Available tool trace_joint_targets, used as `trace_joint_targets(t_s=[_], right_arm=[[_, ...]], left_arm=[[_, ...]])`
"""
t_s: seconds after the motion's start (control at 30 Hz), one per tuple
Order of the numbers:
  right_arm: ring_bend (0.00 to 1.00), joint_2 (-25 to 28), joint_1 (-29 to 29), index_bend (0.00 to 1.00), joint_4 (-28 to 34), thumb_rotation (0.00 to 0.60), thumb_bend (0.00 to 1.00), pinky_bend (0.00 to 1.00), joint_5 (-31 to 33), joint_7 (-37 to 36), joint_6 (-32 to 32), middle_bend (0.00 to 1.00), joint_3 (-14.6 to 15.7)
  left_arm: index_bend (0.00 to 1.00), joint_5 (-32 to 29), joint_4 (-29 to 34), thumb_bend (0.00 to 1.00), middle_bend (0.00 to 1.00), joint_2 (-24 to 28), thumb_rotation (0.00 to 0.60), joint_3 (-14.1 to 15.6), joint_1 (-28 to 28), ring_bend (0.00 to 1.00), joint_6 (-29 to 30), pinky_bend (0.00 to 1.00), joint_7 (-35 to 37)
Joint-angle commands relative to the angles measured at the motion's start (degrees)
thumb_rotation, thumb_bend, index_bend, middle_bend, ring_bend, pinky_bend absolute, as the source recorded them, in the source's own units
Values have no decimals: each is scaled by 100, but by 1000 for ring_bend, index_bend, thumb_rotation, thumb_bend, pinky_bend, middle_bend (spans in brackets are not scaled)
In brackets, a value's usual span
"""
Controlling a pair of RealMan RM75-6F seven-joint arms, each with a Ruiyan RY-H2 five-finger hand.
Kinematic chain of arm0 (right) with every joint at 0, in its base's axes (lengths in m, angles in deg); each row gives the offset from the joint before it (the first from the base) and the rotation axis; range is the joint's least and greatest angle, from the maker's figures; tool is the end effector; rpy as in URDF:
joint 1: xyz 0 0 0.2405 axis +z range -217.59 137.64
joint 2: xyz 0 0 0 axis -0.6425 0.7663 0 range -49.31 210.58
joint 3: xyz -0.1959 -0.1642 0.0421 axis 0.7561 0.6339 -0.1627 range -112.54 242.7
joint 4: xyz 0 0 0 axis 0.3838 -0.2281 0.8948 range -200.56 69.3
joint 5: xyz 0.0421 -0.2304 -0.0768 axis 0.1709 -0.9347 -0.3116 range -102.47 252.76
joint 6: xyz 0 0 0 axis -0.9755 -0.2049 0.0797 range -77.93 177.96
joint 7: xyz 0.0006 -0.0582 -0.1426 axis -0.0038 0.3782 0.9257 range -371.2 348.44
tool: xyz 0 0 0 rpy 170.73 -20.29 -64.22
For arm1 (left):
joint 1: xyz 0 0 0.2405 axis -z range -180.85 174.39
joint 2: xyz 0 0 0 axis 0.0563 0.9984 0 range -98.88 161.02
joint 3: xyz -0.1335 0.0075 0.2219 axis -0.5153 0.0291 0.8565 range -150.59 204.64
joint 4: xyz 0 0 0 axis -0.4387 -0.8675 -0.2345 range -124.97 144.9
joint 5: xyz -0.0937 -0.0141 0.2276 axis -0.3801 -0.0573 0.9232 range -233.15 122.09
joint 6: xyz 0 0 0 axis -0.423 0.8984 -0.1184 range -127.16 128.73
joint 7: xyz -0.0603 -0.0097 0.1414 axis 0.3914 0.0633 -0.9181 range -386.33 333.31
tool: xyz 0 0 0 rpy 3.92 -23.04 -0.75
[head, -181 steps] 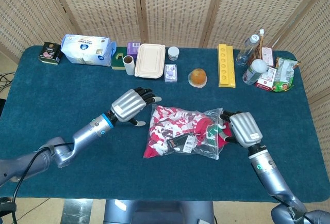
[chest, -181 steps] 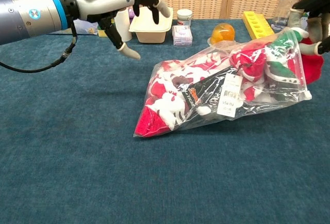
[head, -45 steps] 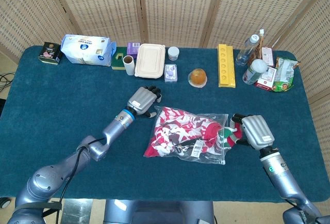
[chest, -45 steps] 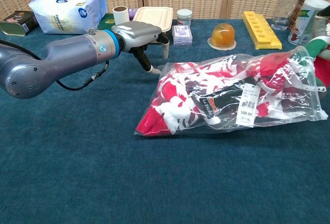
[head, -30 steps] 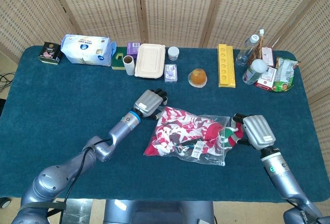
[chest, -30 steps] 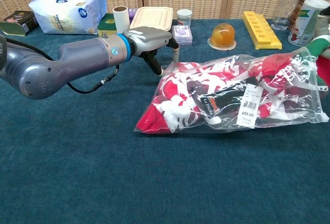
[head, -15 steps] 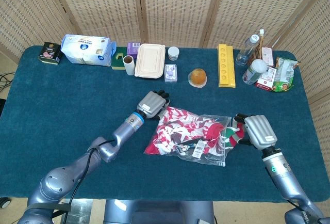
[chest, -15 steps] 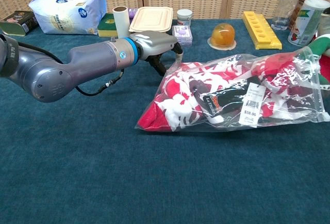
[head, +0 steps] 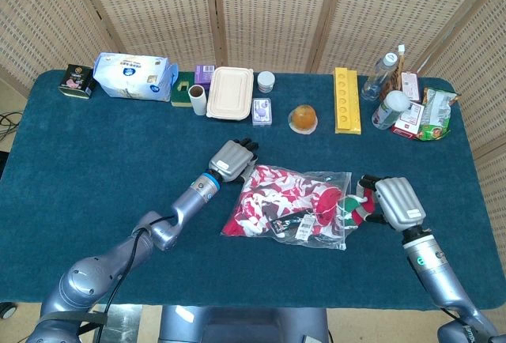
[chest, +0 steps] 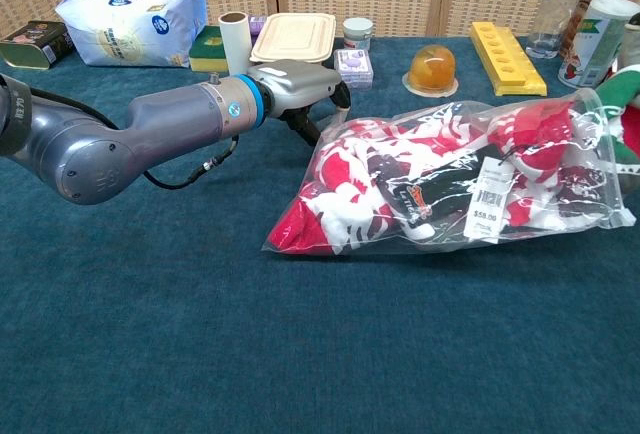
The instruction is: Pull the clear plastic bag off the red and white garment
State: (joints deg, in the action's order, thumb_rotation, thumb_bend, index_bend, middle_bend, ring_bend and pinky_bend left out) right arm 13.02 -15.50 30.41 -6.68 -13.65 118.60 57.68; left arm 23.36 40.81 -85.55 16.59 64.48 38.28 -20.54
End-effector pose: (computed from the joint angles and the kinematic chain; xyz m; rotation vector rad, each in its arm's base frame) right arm -0.2317 -0.3030 0.0735 1.6362 -1.0037 1.1118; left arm -0.0593 0.4662 -0.1593 -2.1274 -0.6920 -0.8893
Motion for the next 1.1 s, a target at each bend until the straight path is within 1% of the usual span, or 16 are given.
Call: trace_joint_targets(t_s=[0.03, 0.17, 0.3, 0.63, 0.73, 0.8, 1.1], right_arm=[[656, -1, -4, 638, 7, 600, 562, 590, -17, 7, 6, 526, 9], [656, 4, -21, 639, 39, 600, 563, 590, -52, 23, 34, 528, 27], [656, -3, -30, 640, 60, 600, 562, 590, -90, 34, 46, 529, 49], [659, 20, -48, 642, 146, 600, 563, 591, -205, 70, 143, 533, 50], [661, 34, -55, 644, 173, 600, 563, 590, -218, 68, 170, 534, 40], [662, 50, -81, 644, 216, 600, 563, 590, -254, 93, 223, 535, 52], [664, 108, -166, 649, 310, 600, 563, 590, -298, 187, 335, 540, 88]], left_arm=[[631, -8, 40, 573, 245, 29, 600, -5, -52, 146, 81, 310, -42], [663, -33, 130, 574, 267, 97, 600, -27, -107, 146, 149, 310, -69], [671, -27, 285, 570, 271, 216, 600, -8, -197, 149, 234, 310, -91], [673, 32, 1028, 565, 274, 819, 600, 153, -589, 149, 470, 310, -94], [673, 16, 1291, 562, 274, 1047, 600, 185, -699, 149, 493, 310, -126], [672, -10, 1619, 561, 274, 1369, 600, 229, -870, 149, 574, 310, -174], [672, -100, 2787, 560, 275, 2337, 600, 357, -1359, 149, 843, 310, -394]])
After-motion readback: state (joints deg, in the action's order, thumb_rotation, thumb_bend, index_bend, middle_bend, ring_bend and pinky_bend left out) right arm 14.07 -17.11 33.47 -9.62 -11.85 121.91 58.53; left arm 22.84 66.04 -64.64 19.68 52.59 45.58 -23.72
